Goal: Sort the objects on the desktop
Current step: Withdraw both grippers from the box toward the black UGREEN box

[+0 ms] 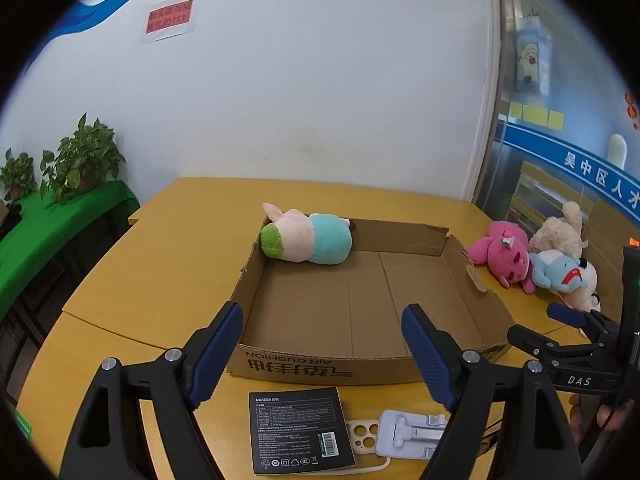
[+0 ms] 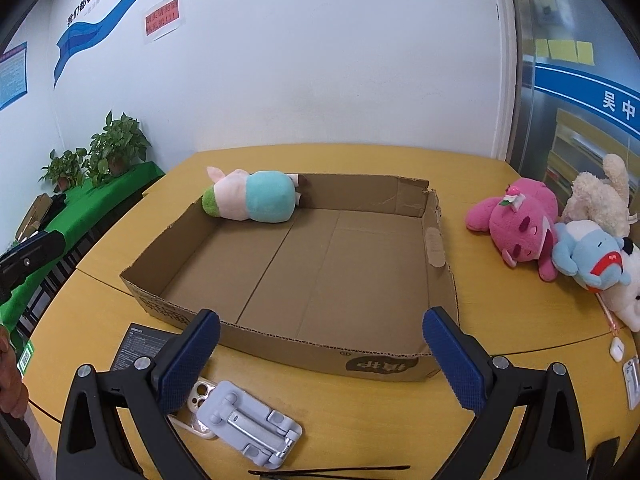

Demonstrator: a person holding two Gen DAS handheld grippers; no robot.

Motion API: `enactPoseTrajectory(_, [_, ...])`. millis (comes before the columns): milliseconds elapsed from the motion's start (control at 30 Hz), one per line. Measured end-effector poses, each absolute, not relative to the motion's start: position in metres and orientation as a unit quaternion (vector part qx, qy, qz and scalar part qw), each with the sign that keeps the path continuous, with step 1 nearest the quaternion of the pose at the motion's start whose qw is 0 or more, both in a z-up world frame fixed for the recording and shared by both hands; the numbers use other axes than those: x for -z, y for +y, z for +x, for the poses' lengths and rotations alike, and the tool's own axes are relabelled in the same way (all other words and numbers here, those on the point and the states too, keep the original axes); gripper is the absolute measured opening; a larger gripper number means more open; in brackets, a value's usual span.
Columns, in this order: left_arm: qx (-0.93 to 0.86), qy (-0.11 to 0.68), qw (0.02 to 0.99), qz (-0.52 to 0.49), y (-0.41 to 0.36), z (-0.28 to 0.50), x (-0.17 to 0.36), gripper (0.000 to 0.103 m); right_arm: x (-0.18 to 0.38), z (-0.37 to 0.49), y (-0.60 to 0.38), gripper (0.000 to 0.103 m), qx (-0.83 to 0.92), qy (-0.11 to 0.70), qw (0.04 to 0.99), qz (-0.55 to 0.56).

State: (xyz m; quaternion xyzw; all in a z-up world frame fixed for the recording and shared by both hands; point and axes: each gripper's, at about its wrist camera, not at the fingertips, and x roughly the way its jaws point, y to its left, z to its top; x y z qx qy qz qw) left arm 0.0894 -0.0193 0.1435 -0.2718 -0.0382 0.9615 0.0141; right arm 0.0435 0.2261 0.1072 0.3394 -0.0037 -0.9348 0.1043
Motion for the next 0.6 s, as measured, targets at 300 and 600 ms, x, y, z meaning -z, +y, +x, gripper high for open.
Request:
enactPoseTrajectory(300, [-0.960, -0.006, 0.041, -0.279, 0.007, 0.096, -0.138, 0.082, -0.109, 0.062, 0.223, 0.103, 0.936, 0.008, 0.099, 0.339])
enactPoseTrajectory(600, [-0.955, -0.009, 0.042, -0.293, 0.003, 0.094, -0.130, 0.082, -0.109, 0.064, 0.224, 0.103, 0.936, 0.001, 0.088, 0.340])
